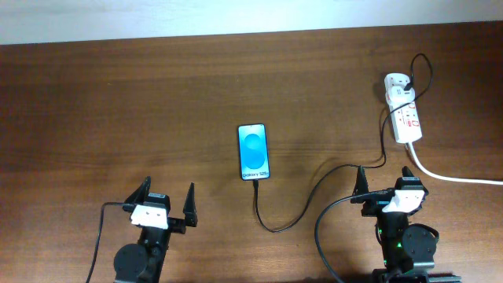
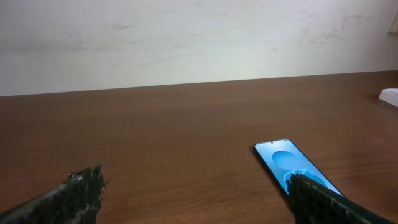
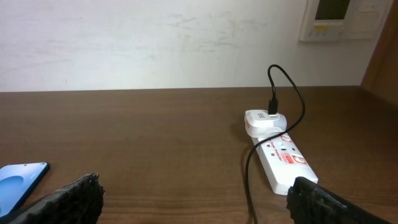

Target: Plug charger to phone and switch on socket

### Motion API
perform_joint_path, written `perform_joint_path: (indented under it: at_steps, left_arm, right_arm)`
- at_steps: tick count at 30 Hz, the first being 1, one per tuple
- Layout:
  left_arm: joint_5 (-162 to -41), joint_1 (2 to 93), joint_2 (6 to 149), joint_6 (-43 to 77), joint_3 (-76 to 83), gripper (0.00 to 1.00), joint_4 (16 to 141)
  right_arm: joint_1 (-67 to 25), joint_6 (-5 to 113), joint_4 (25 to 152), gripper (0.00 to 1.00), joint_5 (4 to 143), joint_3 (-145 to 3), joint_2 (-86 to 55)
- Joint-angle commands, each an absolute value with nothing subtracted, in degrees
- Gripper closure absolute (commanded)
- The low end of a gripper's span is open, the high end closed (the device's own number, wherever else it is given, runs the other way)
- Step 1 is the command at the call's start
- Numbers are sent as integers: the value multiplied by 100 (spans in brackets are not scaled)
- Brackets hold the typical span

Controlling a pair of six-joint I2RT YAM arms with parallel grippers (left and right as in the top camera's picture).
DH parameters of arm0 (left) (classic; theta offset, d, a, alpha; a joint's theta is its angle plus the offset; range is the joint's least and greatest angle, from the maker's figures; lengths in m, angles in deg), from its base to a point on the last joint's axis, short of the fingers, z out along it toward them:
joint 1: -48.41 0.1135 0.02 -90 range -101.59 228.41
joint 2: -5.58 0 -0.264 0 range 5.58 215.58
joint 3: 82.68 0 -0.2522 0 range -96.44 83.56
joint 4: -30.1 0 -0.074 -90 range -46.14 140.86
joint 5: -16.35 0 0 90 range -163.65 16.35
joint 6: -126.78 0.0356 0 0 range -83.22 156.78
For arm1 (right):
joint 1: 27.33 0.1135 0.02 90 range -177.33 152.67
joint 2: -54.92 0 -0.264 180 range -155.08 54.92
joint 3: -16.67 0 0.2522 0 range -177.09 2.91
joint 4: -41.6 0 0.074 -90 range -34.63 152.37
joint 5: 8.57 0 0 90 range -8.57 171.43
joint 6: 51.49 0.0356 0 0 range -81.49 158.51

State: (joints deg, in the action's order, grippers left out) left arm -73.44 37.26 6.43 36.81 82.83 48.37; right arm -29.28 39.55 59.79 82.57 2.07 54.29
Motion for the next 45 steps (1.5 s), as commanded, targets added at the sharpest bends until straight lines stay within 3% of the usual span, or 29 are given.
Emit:
perform_joint_path:
  at_steps: [1, 45]
  left_arm:
    - [-7385, 3734, 586, 3773, 8304, 1, 4872]
    - [-7385, 4145, 588, 3771, 8304, 1, 4863]
  right_arm:
    - [-2961, 3918, 5997, 2, 8225, 259, 5471]
    - [-2961, 3918, 5997, 2, 8225, 259, 5471]
